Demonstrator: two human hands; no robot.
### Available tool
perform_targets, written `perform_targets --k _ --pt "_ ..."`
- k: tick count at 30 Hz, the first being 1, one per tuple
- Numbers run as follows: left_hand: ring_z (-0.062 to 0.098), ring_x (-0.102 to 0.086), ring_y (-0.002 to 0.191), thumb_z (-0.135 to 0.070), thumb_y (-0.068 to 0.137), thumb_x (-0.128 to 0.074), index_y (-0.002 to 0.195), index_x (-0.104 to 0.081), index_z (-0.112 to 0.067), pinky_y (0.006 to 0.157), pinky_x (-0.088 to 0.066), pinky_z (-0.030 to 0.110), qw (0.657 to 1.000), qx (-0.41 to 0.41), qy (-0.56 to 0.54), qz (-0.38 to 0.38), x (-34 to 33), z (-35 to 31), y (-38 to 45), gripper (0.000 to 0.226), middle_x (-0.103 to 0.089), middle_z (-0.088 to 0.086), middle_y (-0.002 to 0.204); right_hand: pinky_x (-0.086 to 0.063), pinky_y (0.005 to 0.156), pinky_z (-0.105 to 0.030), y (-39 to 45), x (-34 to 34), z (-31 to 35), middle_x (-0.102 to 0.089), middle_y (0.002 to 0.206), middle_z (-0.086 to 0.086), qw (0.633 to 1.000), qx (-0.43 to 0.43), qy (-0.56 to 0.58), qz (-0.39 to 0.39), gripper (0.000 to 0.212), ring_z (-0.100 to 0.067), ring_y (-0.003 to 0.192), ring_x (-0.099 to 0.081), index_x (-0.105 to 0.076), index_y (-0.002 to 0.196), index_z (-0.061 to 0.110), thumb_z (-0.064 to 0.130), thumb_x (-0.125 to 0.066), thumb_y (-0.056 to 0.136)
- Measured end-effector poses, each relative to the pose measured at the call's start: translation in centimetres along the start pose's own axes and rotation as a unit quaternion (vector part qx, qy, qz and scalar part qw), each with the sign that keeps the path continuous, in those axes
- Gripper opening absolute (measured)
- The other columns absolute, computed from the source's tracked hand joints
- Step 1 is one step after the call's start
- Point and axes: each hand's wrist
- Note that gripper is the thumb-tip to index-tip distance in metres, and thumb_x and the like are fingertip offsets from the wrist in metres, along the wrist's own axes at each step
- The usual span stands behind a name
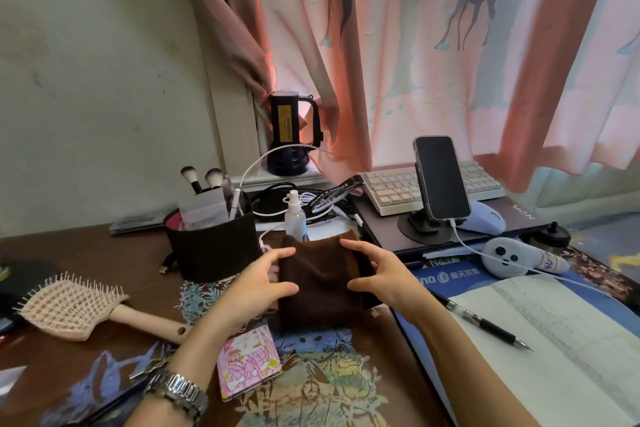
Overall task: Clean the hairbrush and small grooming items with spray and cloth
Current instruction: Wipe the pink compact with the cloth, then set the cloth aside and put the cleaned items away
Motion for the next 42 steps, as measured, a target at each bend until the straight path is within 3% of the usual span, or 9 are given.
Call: perform_targets --k 4,11,14,18,23,28,31,35,42 --pt "0.024 -0.067 0.099 0.002 0.082 -0.065 0.135 -0.042 -0.022 0.079 -0.058 0.036 0.999 0.026 0.002 0.018 -1.0 0.8 1.0 0.063 -0.064 0.006 0.110 -0.050 0.097 -0.038 1.4 0.7 0.1 -0.051 0.133 -0.001 0.991 -0.028 -0.130 0.032 0.075 -0.018 0.115 -0.056 -0.049 0.134 0.030 -0.009 -0.067 0.072" --pt "0.019 -0.063 0.102 -0.004 0.078 -0.072 0.139 -0.040 -0.018 0.066 -0.057 0.026 0.999 0.038 0.002 0.005 -2.1 2.0 2.0 0.070 -0.050 0.007 0.133 -0.051 0.083 -0.024 2.6 0.8 0.4 -0.046 0.138 -0.004 0.956 -0.055 -0.285 0.038 0.075 -0.018 0.109 -0.056 -0.043 0.140 0.026 -0.005 -0.065 0.074" --pt "0.015 -0.063 0.101 -0.009 0.078 -0.073 0.139 -0.041 -0.021 0.066 -0.056 0.023 0.999 0.034 0.030 0.002 -2.1 2.2 2.1 0.069 -0.052 0.005 0.131 -0.047 0.087 -0.025 2.7 0.6 0.7 -0.042 0.141 -0.006 0.945 -0.077 -0.315 0.035 0.074 -0.022 0.117 -0.051 -0.040 0.142 0.024 -0.003 -0.064 0.077" --pt "0.020 -0.063 0.103 -0.006 0.076 -0.074 0.138 -0.042 -0.019 0.076 -0.059 0.034 0.998 0.051 0.009 0.020 -1.8 2.3 2.2 0.070 -0.052 0.007 0.130 -0.045 0.085 -0.026 2.8 0.5 1.0 -0.043 0.140 -0.008 0.931 -0.108 -0.345 0.050 0.073 -0.024 0.118 -0.051 -0.039 0.142 0.021 0.001 -0.066 0.078" --pt "0.018 -0.060 0.104 -0.012 0.076 -0.076 0.137 -0.043 -0.021 0.061 -0.053 0.019 0.997 0.032 0.068 0.010 -2.0 2.4 2.1 0.070 -0.047 0.003 0.132 -0.046 0.088 -0.027 2.6 0.5 1.0 -0.041 0.142 -0.007 0.927 -0.118 -0.354 0.045 0.072 -0.024 0.121 -0.050 -0.039 0.142 0.021 0.002 -0.067 0.078" --pt "0.019 -0.056 0.110 -0.026 0.074 -0.076 0.138 -0.043 -0.026 0.083 -0.056 0.032 0.989 0.020 0.144 -0.007 -2.1 2.3 1.9 0.072 -0.043 0.001 0.133 -0.046 0.086 -0.027 2.1 0.9 0.8 -0.049 0.133 -0.006 0.924 -0.112 -0.365 0.028 0.066 -0.022 0.114 -0.054 -0.047 0.136 0.021 0.011 -0.074 0.077" --pt "0.018 -0.049 0.116 -0.034 0.077 -0.073 0.139 -0.042 -0.027 0.098 -0.043 0.032 0.977 0.013 0.211 -0.018 -2.2 1.8 1.5 0.069 -0.040 0.001 0.135 -0.045 0.084 -0.026 1.7 1.0 0.8 -0.051 0.130 -0.005 0.921 -0.101 -0.375 0.022 0.060 -0.021 0.112 -0.053 -0.052 0.132 0.021 0.016 -0.075 0.076" --pt "0.018 -0.042 0.128 -0.046 0.081 -0.065 0.139 -0.039 -0.027 0.101 -0.038 0.033 0.947 0.014 0.320 -0.020 -1.3 0.9 0.9 0.067 -0.038 0.001 0.143 -0.050 0.092 -0.035 1.2 1.2 1.6 -0.061 0.119 -0.006 0.912 -0.095 -0.398 0.015 0.044 -0.022 0.106 -0.059 -0.063 0.118 0.016 0.024 -0.074 0.076" --pt "0.015 -0.055 0.110 -0.041 0.089 -0.055 0.126 -0.054 -0.030 0.091 -0.047 0.036 0.867 -0.071 0.479 -0.115 1.3 -2.9 -1.7 0.039 -0.061 -0.005 0.121 -0.046 0.076 -0.034 0.0 0.9 4.9 -0.063 0.105 -0.007 0.817 -0.054 -0.572 -0.043 0.031 -0.029 0.095 -0.060 -0.064 0.102 0.014 0.037 -0.062 0.082"
Point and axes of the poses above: each hand's wrist, its own y-axis towards the middle knuckle, its own x-axis out of the back of the hand, z = x × y
